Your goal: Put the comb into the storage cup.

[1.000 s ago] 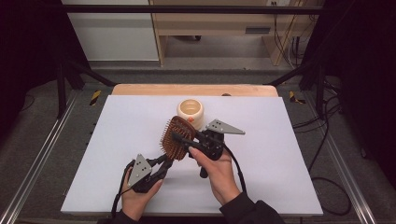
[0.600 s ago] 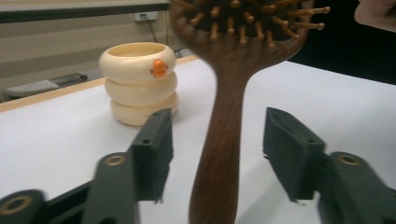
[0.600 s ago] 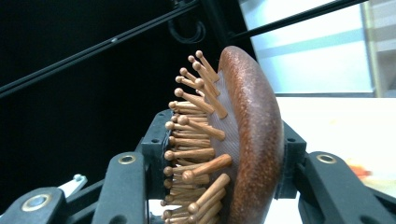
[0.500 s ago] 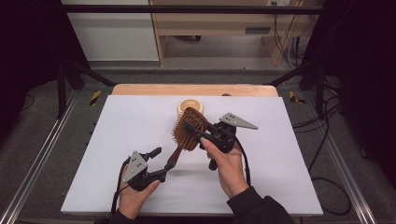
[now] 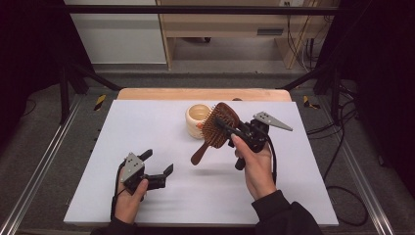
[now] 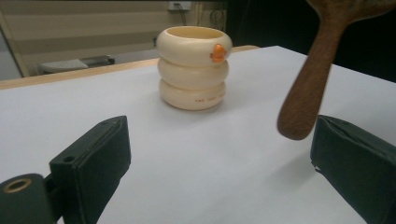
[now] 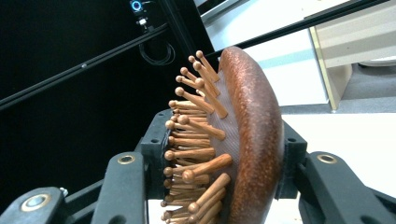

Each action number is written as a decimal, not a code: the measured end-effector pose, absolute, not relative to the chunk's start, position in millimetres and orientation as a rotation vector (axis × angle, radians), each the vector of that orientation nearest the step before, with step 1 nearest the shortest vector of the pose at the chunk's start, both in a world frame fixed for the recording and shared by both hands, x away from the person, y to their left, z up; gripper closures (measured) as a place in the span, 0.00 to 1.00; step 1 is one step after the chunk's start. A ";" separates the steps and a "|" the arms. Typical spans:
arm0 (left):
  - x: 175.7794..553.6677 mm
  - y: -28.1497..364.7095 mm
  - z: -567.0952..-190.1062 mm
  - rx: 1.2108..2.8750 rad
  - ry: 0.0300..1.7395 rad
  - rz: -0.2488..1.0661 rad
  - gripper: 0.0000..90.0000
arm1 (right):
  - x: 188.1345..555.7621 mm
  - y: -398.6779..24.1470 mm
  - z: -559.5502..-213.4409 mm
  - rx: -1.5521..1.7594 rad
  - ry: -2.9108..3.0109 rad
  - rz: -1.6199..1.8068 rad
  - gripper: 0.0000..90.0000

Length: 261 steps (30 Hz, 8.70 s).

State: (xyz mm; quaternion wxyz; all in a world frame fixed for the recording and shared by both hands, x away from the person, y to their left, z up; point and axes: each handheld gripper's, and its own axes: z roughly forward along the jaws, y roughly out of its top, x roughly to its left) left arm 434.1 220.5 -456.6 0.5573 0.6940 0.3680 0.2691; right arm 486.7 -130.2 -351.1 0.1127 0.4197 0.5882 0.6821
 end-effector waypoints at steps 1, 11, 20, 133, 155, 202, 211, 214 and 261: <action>432.9 223.4 -455.1 1.621 0.868 0.660 0.06 | 486.9 -131.9 -351.0 1.228 1.727 1.999 0.57; 431.3 255.5 -449.1 1.532 0.945 0.734 0.03 | 488.2 -142.0 -350.2 1.240 1.714 1.991 0.57; 423.7 264.3 -448.6 1.548 0.938 0.777 0.02 | 494.4 -152.0 -351.0 1.279 1.696 1.985 0.57; 423.0 281.0 -465.4 1.523 1.032 0.774 0.03 | 561.2 -131.0 -276.1 1.317 1.661 1.909 0.57; 424.0 282.2 -465.8 1.519 1.037 0.770 0.04 | 592.4 -114.0 -259.0 1.308 1.582 1.878 0.57; 425.1 280.3 -465.7 1.544 1.026 0.788 0.03 | 614.0 -104.6 -270.2 1.262 1.575 1.775 0.56; 426.3 283.2 -466.2 1.524 1.040 0.772 0.03 | 616.5 -93.2 -279.9 1.246 1.622 1.726 0.56; 426.2 283.0 -466.2 1.526 1.039 0.771 0.03 | 617.5 -90.2 -285.0 1.250 1.638 1.717 0.56; 426.4 282.4 -466.4 1.533 1.030 0.759 0.03 | 623.6 -70.3 -323.7 1.249 1.746 1.621 0.56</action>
